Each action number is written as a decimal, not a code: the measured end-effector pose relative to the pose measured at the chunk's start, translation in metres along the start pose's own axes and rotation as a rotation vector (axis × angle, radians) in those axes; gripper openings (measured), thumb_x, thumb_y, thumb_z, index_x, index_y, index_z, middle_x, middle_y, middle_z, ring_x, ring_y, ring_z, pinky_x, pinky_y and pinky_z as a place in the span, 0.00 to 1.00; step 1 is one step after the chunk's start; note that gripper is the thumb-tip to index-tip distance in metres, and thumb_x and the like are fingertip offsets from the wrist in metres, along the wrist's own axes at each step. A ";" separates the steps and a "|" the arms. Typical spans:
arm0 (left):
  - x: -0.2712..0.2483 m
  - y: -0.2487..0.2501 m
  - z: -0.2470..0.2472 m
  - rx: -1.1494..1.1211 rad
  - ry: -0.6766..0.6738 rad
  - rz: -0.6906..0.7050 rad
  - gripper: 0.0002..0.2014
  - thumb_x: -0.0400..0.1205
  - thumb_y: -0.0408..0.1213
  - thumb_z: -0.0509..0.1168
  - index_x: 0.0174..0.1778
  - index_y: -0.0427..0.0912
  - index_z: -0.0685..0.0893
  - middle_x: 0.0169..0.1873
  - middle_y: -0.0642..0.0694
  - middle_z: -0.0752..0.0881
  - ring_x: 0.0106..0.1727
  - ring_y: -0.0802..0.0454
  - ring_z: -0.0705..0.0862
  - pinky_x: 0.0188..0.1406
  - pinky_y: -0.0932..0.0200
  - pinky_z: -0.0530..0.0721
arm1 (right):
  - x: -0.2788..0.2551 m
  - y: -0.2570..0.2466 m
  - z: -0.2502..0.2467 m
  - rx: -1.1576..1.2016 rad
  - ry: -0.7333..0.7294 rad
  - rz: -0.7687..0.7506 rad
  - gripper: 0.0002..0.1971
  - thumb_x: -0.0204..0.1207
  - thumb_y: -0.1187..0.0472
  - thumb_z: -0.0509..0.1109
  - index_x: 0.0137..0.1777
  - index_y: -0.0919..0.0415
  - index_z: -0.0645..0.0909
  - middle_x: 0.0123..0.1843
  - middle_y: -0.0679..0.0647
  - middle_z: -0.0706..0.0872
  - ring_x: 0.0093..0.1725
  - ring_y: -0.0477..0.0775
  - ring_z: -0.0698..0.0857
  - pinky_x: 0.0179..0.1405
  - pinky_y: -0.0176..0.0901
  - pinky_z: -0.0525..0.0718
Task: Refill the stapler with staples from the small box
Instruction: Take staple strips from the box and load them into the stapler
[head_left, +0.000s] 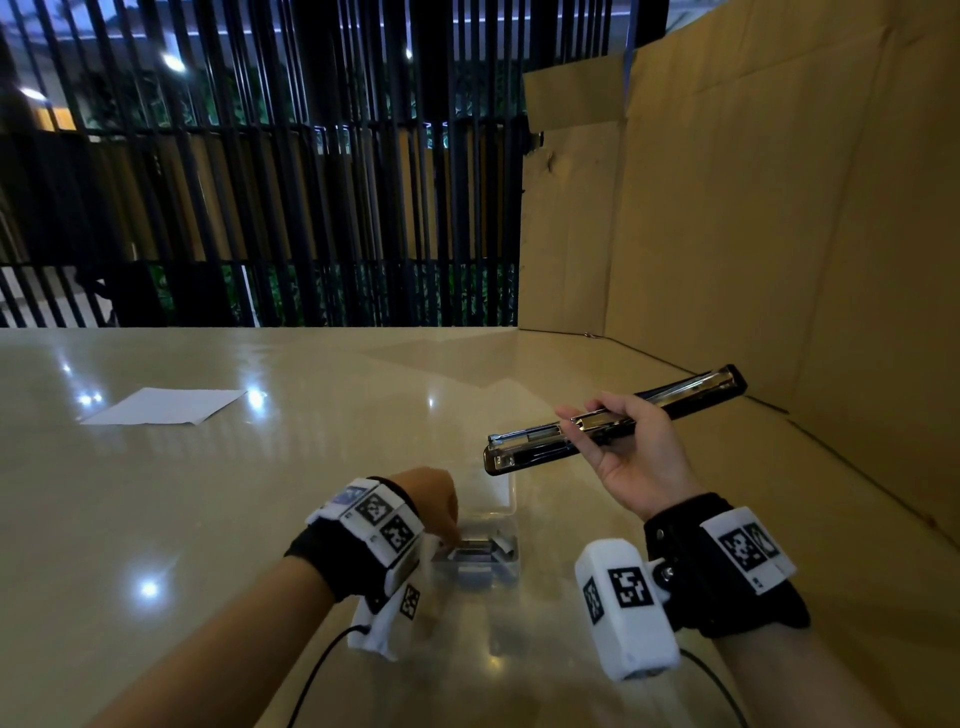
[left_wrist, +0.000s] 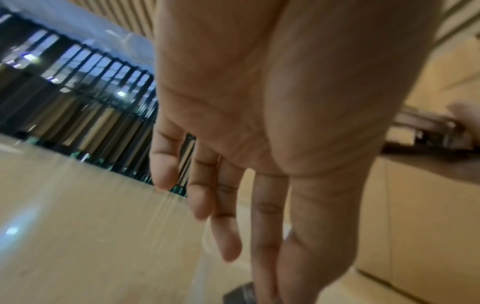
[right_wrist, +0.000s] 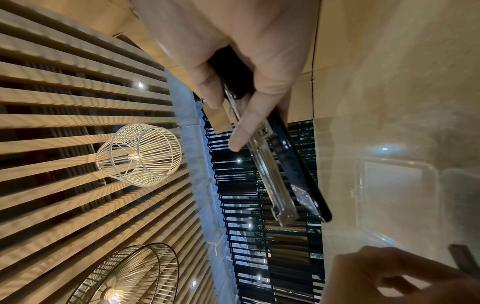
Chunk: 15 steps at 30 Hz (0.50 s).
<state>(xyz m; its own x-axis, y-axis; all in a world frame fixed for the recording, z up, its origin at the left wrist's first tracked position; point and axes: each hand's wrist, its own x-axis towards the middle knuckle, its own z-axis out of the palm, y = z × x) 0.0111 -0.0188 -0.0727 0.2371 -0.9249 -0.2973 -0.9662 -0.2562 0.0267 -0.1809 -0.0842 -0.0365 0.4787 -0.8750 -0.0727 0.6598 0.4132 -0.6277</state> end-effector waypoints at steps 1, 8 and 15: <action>-0.001 -0.003 -0.003 -0.072 0.013 0.014 0.15 0.74 0.42 0.69 0.52 0.38 0.88 0.50 0.43 0.88 0.45 0.53 0.79 0.47 0.60 0.76 | -0.001 0.000 0.001 0.000 0.001 0.001 0.08 0.80 0.69 0.60 0.38 0.66 0.73 0.38 0.59 0.78 0.52 0.63 0.85 0.36 0.47 0.90; -0.010 -0.014 -0.014 -0.314 0.016 0.030 0.14 0.77 0.44 0.66 0.52 0.39 0.87 0.41 0.49 0.83 0.44 0.54 0.79 0.49 0.61 0.75 | -0.001 0.002 0.002 -0.005 0.001 0.017 0.08 0.80 0.69 0.61 0.39 0.66 0.73 0.39 0.58 0.77 0.54 0.64 0.84 0.37 0.48 0.90; -0.012 -0.012 -0.005 -0.279 -0.122 0.002 0.15 0.77 0.44 0.64 0.54 0.40 0.84 0.35 0.51 0.80 0.33 0.59 0.75 0.34 0.66 0.72 | -0.003 0.004 0.003 -0.014 -0.008 0.027 0.08 0.80 0.69 0.60 0.39 0.66 0.73 0.39 0.59 0.77 0.53 0.63 0.85 0.36 0.47 0.90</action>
<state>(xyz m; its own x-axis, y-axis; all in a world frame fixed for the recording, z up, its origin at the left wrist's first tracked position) 0.0201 -0.0056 -0.0651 0.2050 -0.8891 -0.4094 -0.8978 -0.3373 0.2831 -0.1780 -0.0789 -0.0369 0.5011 -0.8613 -0.0836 0.6384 0.4332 -0.6363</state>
